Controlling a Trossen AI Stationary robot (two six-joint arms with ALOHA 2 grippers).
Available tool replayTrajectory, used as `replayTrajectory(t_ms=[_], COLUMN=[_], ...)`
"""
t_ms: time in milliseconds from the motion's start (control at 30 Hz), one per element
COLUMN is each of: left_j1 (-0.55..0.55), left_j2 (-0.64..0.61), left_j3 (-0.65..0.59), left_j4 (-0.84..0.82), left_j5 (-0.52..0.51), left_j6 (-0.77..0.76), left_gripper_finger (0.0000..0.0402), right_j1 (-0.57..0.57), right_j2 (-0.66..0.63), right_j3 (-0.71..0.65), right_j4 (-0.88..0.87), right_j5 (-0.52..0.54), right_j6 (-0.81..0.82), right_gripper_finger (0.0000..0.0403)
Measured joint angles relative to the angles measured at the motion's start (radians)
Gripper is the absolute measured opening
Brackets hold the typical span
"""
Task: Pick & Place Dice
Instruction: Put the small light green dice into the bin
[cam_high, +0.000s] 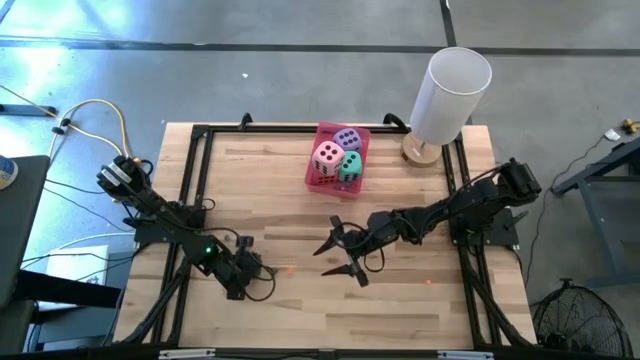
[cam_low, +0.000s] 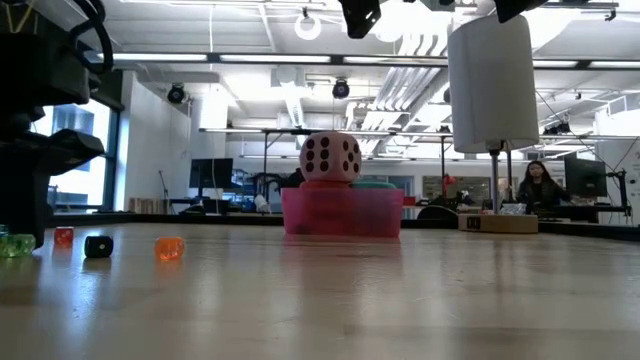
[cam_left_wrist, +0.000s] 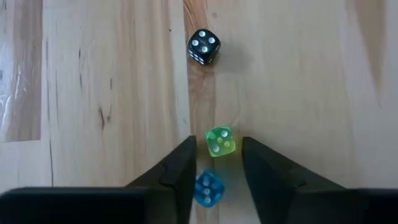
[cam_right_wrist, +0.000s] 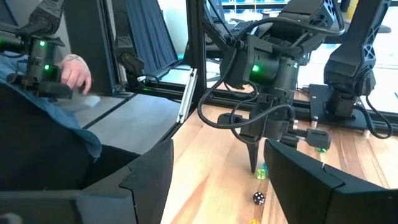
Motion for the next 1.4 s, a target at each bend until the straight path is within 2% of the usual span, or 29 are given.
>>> replayTrajectory(t_ms=[233,333,433,600,767,900,1000,1133,1267,1400], left_j1=[0.005,0.018,0.039,0.071,0.128,0.248,0.384,0.604,0.792,0.914], left_j2=[0.001,0.001,-0.006,-0.093,-0.231,-0.339,-0.387,-0.383,-0.313,-0.206], left_j3=[0.000,0.000,0.005,0.049,0.095,0.098,0.100,0.098,0.097,0.098], left_j4=[0.011,0.012,0.006,-0.041,-0.036,0.048,0.078,0.123,0.208,0.316], left_j5=[-0.014,-0.014,-0.028,-0.154,-0.298,-0.293,-0.218,0.065,0.329,0.456], left_j6=[0.000,0.005,0.074,0.256,0.593,0.847,0.933,0.953,0.951,0.949], left_gripper_finger=[0.0042,0.0035,0.0035,0.0035,0.0035,0.0035,0.0035,0.0035,0.0035,0.0035], right_j1=[0.017,0.030,0.048,0.089,0.132,0.157,0.176,0.202,0.229,0.260], right_j2=[0.000,0.000,0.000,0.000,0.000,0.000,0.000,0.000,0.000,0.000], right_j3=[0.000,0.000,0.000,0.000,0.000,0.000,0.000,0.000,0.000,0.000], right_j4=[-0.001,-0.007,-0.007,0.000,0.002,-0.003,-0.007,-0.022,-0.030,-0.034], right_j5=[0.000,0.000,0.001,0.005,0.105,0.160,0.193,0.244,0.298,0.341], right_j6=[0.000,0.000,0.000,0.000,-0.002,-0.003,-0.003,0.023,0.071,0.109], right_gripper_finger=[0.0243,0.0243,0.0243,0.0243,0.0243,0.0243,0.0243,0.0243,0.0243,0.0243])
